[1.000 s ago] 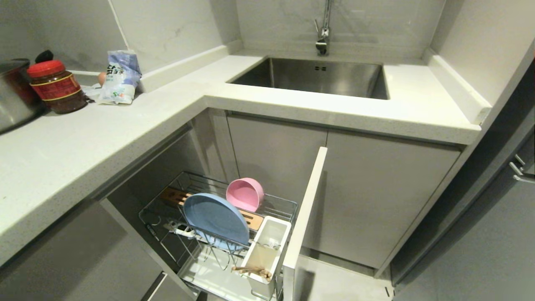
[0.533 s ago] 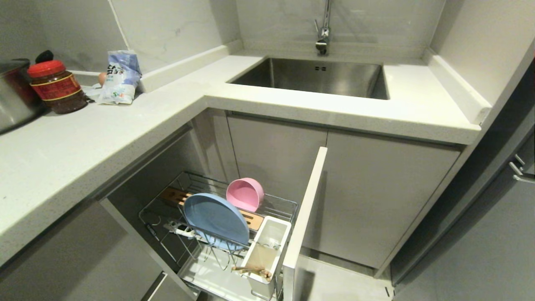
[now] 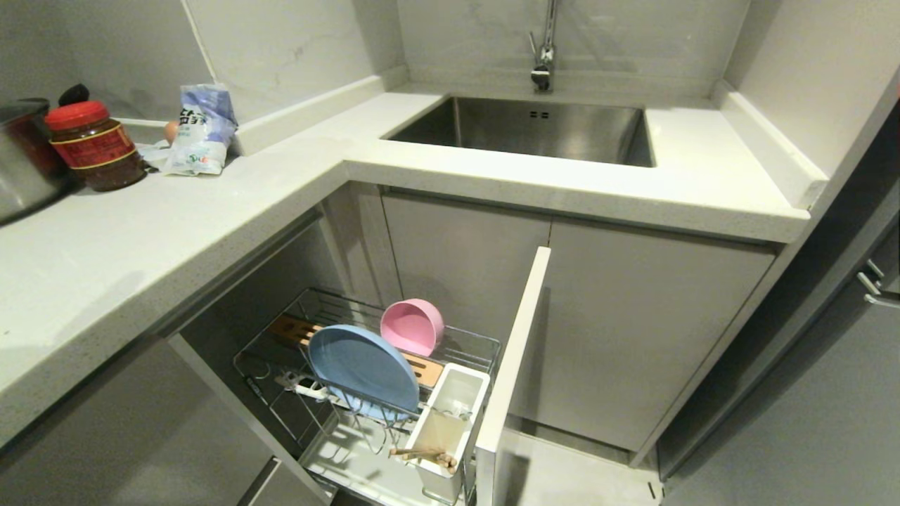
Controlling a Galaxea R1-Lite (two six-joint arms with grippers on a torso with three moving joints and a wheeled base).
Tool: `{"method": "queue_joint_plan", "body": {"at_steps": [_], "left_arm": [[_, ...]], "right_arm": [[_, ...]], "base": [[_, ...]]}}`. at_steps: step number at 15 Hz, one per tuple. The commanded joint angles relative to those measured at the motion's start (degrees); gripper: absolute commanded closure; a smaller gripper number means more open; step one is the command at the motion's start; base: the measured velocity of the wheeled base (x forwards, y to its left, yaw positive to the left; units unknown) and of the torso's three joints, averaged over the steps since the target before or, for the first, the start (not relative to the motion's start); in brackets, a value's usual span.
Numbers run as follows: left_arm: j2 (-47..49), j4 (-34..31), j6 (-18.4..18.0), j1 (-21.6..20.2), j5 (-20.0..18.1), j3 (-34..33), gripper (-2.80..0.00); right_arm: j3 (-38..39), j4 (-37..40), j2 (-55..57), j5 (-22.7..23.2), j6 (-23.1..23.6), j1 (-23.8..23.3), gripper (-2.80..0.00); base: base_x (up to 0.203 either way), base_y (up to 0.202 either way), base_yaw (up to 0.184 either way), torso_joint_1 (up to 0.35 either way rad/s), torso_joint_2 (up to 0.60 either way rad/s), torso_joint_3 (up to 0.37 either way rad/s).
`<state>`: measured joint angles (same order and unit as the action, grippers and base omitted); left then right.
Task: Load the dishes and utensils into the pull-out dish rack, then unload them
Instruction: Take the plate out of the cupboard
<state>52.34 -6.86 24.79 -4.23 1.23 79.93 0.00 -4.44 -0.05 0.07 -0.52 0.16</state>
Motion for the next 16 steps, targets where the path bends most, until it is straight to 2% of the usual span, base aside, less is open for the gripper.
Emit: {"method": "queue_joint_plan", "body": {"at_steps": [1, 2, 4, 5, 6, 8, 11, 13, 14, 16], "left_arm": [[5.9, -2.7, 0.9, 12.2, 3.2, 0.4, 0.00], [7.2, -3.5, 1.1, 18.8, 6.4, -0.2, 0.00], [11.4, -4.5, 1.8, 30.1, 15.6, -1.9, 0.00], [14.8, -4.9, 3.1, 34.0, 20.5, -2.8, 0.00], [17.7, -5.4, 5.2, 36.5, 23.7, -3.7, 0.00], [22.0, -7.1, 9.1, 38.5, 25.8, -5.1, 0.00], [27.5, -14.5, 16.5, 40.1, 26.2, -5.5, 0.00], [30.4, -16.9, 18.7, 41.3, 26.2, -6.2, 0.00], [32.0, -17.1, 19.3, 41.4, 26.2, -6.6, -2.80], [35.1, -17.3, 21.3, 41.4, 26.2, -6.8, -2.80]], "right_arm": [[1.5, 0.0, 0.0, 0.0, -0.1, 0.0, 0.00], [1.5, 0.0, 0.0, 0.0, 0.0, 0.0, 0.00], [1.5, 0.0, 0.0, 0.0, 0.0, 0.0, 0.00], [1.5, 0.0, 0.0, 0.0, 0.0, 0.0, 0.00], [1.5, 0.0, 0.0, 0.0, 0.0, 0.0, 0.00], [1.5, 0.0, 0.0, 0.0, 0.0, 0.0, 0.00], [1.5, 0.0, 0.0, 0.0, 0.0, 0.0, 0.00], [1.5, 0.0, 0.0, 0.0, 0.0, 0.0, 0.00], [1.5, 0.0, 0.0, 0.0, 0.0, 0.0, 0.00], [1.5, 0.0, 0.0, 0.0, 0.0, 0.0, 0.00]], "base": [[0.000, 0.000, 0.000, 0.000, 0.00, 0.000], [0.000, 0.000, 0.000, 0.000, 0.00, 0.000], [0.000, 0.000, 0.000, 0.000, 0.00, 0.000], [0.000, 0.000, 0.000, 0.000, 0.00, 0.000], [0.000, 0.000, 0.000, 0.000, 0.00, 0.000], [0.000, 0.000, 0.000, 0.000, 0.00, 0.000], [0.000, 0.000, 0.000, 0.000, 0.00, 0.000], [0.000, 0.000, 0.000, 0.000, 0.00, 0.000], [0.000, 0.000, 0.000, 0.000, 0.00, 0.000], [0.000, 0.000, 0.000, 0.000, 0.00, 0.000]]}}
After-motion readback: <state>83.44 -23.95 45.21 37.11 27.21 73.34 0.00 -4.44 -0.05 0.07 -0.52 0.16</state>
